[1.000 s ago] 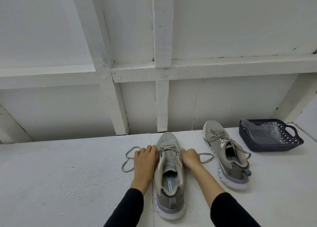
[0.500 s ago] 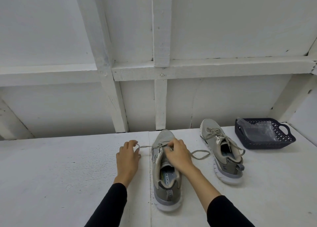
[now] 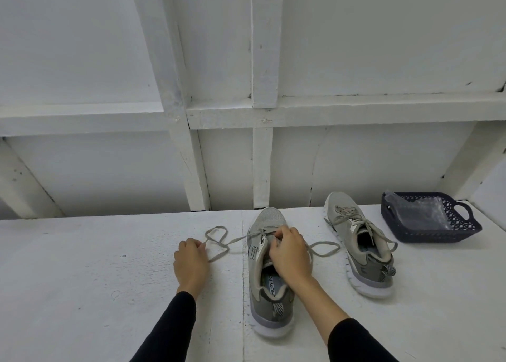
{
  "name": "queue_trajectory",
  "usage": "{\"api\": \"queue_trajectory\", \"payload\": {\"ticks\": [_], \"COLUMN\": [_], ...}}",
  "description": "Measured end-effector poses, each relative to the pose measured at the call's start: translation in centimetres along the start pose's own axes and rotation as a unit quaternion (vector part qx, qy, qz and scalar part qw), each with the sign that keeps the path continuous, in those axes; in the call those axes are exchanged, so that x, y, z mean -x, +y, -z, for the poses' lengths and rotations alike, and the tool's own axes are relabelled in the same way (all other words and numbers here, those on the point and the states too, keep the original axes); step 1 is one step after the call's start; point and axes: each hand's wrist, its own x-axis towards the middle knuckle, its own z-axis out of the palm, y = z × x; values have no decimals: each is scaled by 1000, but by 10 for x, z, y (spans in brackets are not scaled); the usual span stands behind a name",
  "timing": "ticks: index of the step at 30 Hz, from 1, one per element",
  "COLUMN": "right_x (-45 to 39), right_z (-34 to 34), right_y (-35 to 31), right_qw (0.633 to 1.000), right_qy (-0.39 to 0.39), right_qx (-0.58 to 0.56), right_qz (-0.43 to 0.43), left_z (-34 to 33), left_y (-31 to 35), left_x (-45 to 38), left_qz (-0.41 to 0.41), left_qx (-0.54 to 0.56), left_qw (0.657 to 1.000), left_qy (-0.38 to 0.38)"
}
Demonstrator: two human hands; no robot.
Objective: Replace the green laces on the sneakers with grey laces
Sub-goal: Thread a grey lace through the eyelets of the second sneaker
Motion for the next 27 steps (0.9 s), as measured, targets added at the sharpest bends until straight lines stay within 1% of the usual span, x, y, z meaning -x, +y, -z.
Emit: {"api": "queue_trajectory", "payload": {"ticks": [2,4,6,8,10,12,15,17,19,21,23,27], "right_x": [1,1,2,2,3,2,-1,0,1,2,2,0], "right_z": [1,2,3,3,2,3,9,12,13,14,13,8], "right_y": [-1,-1,0,0,2,4,10,15,19,20,21,25], "right_qw": [1000,999,998,997,995,987,959,932,888,851,834,817], "right_qy": [7,15,17,3,-7,3,30,56,78,84,85,79], "right_qx": [-6,-26,-49,-59,-77,-132,-247,-309,-383,-436,-461,-484], "right_qz": [-12,-30,-46,-52,-64,-92,-139,-183,-243,-279,-292,-303], "left_z": [3,9,12,12,7,-3,-17,-24,-30,-33,-36,-35], "left_y": [14,36,61,81,96,106,112,114,116,119,121,125], "left_x": [-1,-1,-1,-1,-1,-1,5,14,21,25,26,26], "left_qz": [-31,-73,-101,-123,-137,-143,-145,-156,-163,-181,-200,-242], "left_qx": [119,215,266,287,283,258,208,171,155,132,94,32], "left_qw": [992,974,959,950,947,948,947,945,943,945,949,943], "left_qy": [21,12,-2,-15,-58,-122,-196,-232,-244,-237,-226,-226]}}
